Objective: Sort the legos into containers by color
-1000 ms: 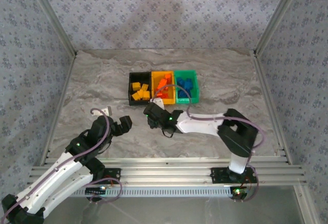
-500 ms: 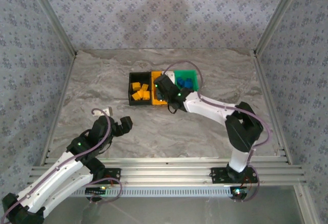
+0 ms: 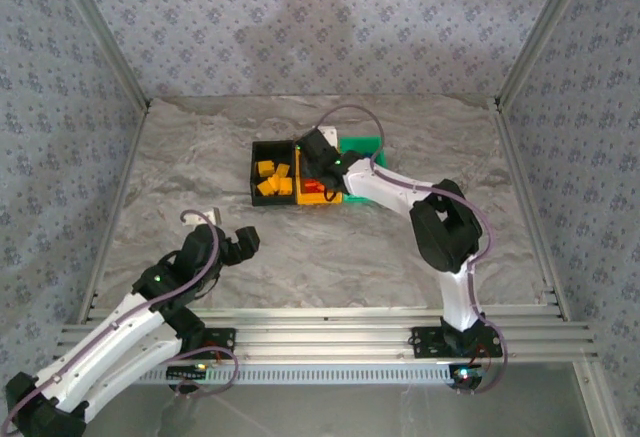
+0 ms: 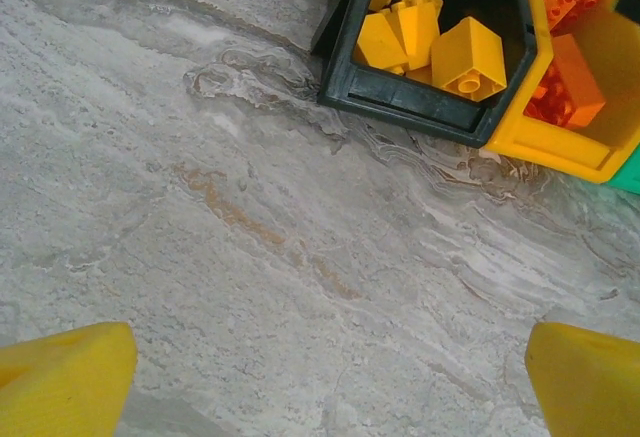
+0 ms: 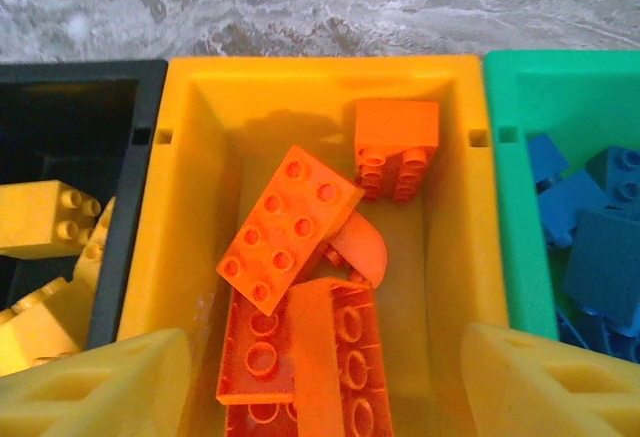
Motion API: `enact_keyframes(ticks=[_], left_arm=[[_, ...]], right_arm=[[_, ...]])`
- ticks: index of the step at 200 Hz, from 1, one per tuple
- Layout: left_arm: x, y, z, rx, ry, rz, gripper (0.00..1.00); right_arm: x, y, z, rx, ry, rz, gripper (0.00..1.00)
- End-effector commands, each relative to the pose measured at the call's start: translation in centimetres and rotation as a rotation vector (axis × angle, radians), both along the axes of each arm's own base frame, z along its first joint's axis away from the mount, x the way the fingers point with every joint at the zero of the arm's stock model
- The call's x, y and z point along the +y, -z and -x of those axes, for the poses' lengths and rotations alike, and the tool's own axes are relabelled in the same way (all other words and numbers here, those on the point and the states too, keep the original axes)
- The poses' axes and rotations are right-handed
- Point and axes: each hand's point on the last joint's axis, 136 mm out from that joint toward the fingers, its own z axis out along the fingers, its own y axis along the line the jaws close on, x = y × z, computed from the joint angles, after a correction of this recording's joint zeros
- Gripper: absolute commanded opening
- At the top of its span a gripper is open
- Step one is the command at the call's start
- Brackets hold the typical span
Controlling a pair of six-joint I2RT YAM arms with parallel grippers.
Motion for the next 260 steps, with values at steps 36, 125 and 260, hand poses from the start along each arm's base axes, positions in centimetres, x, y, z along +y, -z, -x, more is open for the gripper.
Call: enact_keyframes(ticks=[36,125,260], left_arm=[[0.0,-3.6,-2.5,-0.101,-0.052,-0.032,1.0],[7.6,-5.6,-11.0,-0.207,-0.373,-0.443,1.0],[13.6,2.5,-19.3,-0.192,-0.292,-0.7,1.0]], right_arm=[[-4.9,-8.3,7.2,-0.211,-0.021,-0.161,0.84],[-17.7,-6.8,14.8,-0.373,0.23,-0.184,1.0],[-25.4,-5.3,14.3,-0.385,0.353,-0.07,1.0]])
